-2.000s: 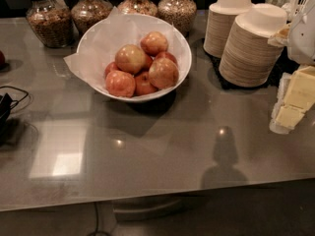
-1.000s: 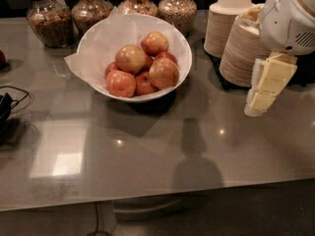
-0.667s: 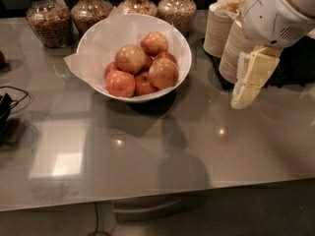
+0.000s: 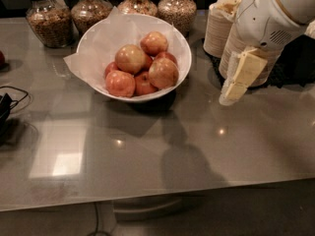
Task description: Pick apple from white bowl
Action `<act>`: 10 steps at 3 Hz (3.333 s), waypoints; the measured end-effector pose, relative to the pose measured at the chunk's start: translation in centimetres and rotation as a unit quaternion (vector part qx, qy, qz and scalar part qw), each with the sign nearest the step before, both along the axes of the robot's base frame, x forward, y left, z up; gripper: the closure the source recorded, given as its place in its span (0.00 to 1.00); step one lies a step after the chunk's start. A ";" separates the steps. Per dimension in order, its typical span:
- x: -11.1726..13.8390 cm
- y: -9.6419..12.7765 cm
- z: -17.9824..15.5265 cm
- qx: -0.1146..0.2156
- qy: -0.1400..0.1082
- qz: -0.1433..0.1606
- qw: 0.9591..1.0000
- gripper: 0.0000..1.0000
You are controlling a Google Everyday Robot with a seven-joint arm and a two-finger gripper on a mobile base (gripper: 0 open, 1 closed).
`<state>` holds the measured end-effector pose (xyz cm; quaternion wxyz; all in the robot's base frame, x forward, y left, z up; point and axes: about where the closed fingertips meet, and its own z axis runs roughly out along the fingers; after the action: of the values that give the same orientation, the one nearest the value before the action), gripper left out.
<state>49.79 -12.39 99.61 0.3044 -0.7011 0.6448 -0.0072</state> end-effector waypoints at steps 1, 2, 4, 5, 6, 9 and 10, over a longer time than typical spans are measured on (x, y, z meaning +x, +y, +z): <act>3.1 3.0 -0.9 0.077 -0.003 0.015 0.997 0.00; 5.0 5.2 -1.1 0.121 -0.002 0.031 0.992 0.00; 7.0 8.9 -0.3 0.154 -0.006 0.070 0.986 0.05; 7.4 10.3 0.1 0.159 -0.003 0.088 0.983 0.14; 7.8 11.7 -0.1 0.158 0.004 0.103 0.982 0.15; 10.2 16.0 -3.9 0.080 0.022 0.136 0.987 0.19; 10.8 16.7 -4.7 0.061 0.021 0.142 0.988 0.19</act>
Offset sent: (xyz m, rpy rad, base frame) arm 0.0746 0.0783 -0.0130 0.3520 0.0017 0.1064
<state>60.58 4.28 94.89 0.3309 -0.7657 0.5441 0.0904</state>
